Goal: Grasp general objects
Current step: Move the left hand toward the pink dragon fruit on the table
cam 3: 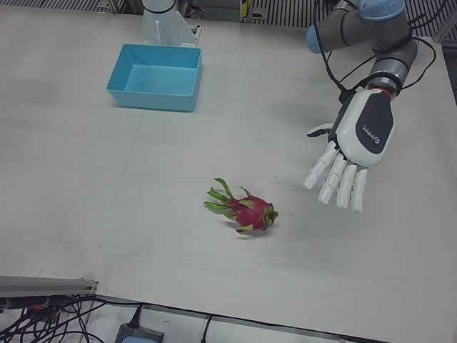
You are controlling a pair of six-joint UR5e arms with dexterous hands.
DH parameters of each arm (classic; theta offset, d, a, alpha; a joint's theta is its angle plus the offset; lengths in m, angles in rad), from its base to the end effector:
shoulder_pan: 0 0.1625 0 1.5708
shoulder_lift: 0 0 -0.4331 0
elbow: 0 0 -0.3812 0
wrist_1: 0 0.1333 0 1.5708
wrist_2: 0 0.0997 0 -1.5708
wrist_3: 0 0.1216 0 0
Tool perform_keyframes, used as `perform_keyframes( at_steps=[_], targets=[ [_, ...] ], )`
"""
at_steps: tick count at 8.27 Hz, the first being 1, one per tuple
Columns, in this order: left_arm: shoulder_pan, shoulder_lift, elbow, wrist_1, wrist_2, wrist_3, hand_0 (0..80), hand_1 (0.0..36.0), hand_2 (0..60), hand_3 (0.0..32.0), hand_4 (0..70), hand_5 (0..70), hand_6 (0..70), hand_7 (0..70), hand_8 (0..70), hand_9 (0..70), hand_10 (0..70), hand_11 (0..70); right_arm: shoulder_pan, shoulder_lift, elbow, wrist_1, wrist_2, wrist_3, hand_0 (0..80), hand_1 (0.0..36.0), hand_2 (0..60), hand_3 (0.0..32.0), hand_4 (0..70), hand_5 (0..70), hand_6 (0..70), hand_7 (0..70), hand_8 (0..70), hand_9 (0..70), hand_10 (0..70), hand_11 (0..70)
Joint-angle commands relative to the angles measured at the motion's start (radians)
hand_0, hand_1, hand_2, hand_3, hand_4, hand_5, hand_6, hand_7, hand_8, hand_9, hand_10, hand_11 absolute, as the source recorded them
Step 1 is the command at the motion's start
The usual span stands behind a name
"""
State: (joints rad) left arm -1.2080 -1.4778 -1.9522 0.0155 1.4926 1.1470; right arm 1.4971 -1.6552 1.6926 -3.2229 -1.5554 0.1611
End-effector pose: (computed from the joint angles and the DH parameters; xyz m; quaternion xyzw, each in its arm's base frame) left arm 0.0329 -0.4890 0.5486 0.3261 0.7267 -0.4612 0.3911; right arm 0.1008 -0.4702 0.6847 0.0755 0.6873 -0.7215 0.0369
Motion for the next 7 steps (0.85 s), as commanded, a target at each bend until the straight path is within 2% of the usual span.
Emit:
perform_keyframes(
  at_steps=[1,2,3,4,5,6,7],
  targets=[
    [0.122,-0.009,-0.070,0.046,-0.056,0.201,51.7,15.0,0.0,17.6,6.9,5.6,0.0,3.9,0.0,0.0,0.0,0.0,0.000,0.000,-0.001,0.000,0.002,0.000,0.0,0.0,0.0,0.0,0.0,0.0,0.0,0.0,0.0,0.0,0.0,0.0],
    [0.178,-0.025,-0.064,0.047,-0.115,0.259,52.5,16.0,0.0,23.0,8.4,0.0,0.0,3.6,0.0,0.0,0.0,0.0,0.000,0.000,-0.001,0.000,0.000,0.000,0.0,0.0,0.0,0.0,0.0,0.0,0.0,0.0,0.0,0.0,0.0,0.0],
    [0.244,-0.091,-0.062,0.123,-0.144,0.319,53.6,17.2,0.0,8.2,0.9,58.2,0.0,4.1,0.0,0.0,0.0,0.0,0.000,0.000,-0.001,0.000,0.000,0.000,0.0,0.0,0.0,0.0,0.0,0.0,0.0,0.0,0.0,0.0,0.0,0.0],
    [0.283,-0.173,-0.018,0.183,-0.173,0.339,53.9,17.8,0.0,3.8,0.1,70.0,0.0,3.6,0.0,0.0,0.0,0.0,0.000,0.000,-0.001,0.000,0.000,0.000,0.0,0.0,0.0,0.0,0.0,0.0,0.0,0.0,0.0,0.0,0.0,0.0],
    [0.286,-0.243,0.072,0.193,-0.179,0.330,55.5,19.2,0.0,13.2,4.7,21.3,0.0,3.8,0.0,0.0,0.0,0.0,0.000,0.000,-0.001,0.000,0.000,0.000,0.0,0.0,0.0,0.0,0.0,0.0,0.0,0.0,0.0,0.0,0.0,0.0],
    [0.289,-0.321,0.141,0.240,-0.176,0.330,56.0,19.8,0.0,18.6,8.6,0.5,0.0,4.3,0.0,0.0,0.0,0.0,0.000,0.000,-0.001,0.000,0.000,0.000,0.0,0.0,0.0,0.0,0.0,0.0,0.0,0.0,0.0,0.0,0.0,0.0],
    [0.304,-0.344,0.177,0.259,-0.176,0.329,54.3,18.5,0.0,19.4,7.8,0.0,0.0,2.5,0.0,0.0,0.0,0.0,0.000,0.000,-0.001,0.000,0.000,0.000,0.0,0.0,0.0,0.0,0.0,0.0,0.0,0.0,0.0,0.0,0.0,0.0]
  ],
)
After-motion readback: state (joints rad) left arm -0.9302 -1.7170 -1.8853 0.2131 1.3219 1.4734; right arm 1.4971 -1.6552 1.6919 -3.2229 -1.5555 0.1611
